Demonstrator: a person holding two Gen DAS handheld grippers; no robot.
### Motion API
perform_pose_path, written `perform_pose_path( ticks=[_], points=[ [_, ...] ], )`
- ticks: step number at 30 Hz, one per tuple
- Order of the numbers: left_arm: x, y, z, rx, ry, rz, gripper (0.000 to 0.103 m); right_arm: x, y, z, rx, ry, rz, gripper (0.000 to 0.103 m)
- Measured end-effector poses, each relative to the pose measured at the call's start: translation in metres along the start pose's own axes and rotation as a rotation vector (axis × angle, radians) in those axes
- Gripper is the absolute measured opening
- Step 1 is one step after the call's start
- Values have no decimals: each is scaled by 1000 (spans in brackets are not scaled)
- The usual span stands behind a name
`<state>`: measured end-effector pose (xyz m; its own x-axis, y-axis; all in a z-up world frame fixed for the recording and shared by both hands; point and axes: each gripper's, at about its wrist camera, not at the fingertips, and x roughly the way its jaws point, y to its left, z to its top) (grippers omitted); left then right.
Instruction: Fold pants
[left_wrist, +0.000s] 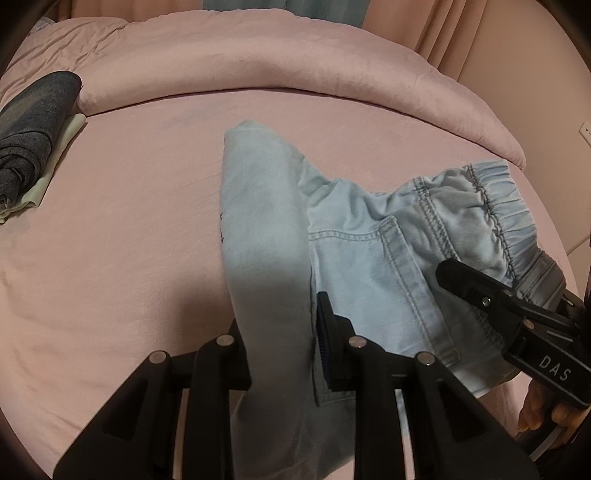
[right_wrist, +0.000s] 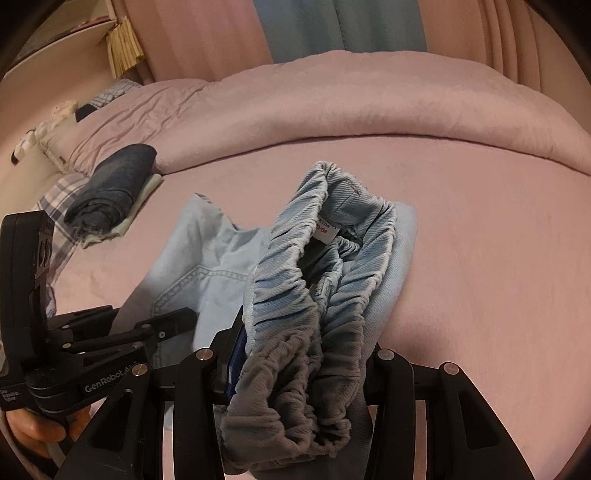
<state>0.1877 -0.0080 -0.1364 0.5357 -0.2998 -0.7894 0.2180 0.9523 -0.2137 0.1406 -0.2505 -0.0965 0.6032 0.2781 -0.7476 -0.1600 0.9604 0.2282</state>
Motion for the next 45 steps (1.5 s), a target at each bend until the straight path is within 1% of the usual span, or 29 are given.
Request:
perform_pose_path(
  ticks=[10, 28, 30, 33, 35, 38, 39, 40, 41, 42, 43, 44, 45],
  points=[
    [3, 2, -2, -2, 4, 7, 29, 8, -19, -5, 60, 30, 8, 47],
    [7, 4, -4, 0, 7, 20, 36, 16, -35, -11, 112, 56, 20, 47],
    [8, 5, -4, -1, 7, 22, 38, 16, -35, -11, 112, 59, 18, 49],
    [8, 8, -5, -4, 8, 27, 43, 17, -38, -11, 119, 62, 19, 52],
    [9, 10, -5, -4, 9, 38, 51, 17, -39, -11, 123, 63, 15, 56],
    [9, 13, -6, -12, 12, 54, 60, 17, -40, -12, 128, 62, 4, 60],
    [9, 13, -7, -14, 13, 57, 61, 17, -40, -12, 127, 62, -2, 61],
    [9, 14, -7, -18, 14, 62, 65, 16, -40, -12, 126, 62, -8, 61],
    [9, 15, -7, -20, 16, 73, 73, 15, -40, -13, 125, 62, -12, 62],
    [10, 17, -7, -22, 19, 88, 77, 15, -41, -12, 129, 62, -13, 63],
    [10, 19, -7, -31, 21, 101, 84, 14, -43, -13, 136, 62, -13, 64],
    [10, 22, -7, -45, 25, 106, 89, 13, -43, -13, 141, 61, -13, 65],
    [10, 25, -8, -66, 31, 108, 91, 12, -44, -13, 150, 61, -13, 66]
  ],
)
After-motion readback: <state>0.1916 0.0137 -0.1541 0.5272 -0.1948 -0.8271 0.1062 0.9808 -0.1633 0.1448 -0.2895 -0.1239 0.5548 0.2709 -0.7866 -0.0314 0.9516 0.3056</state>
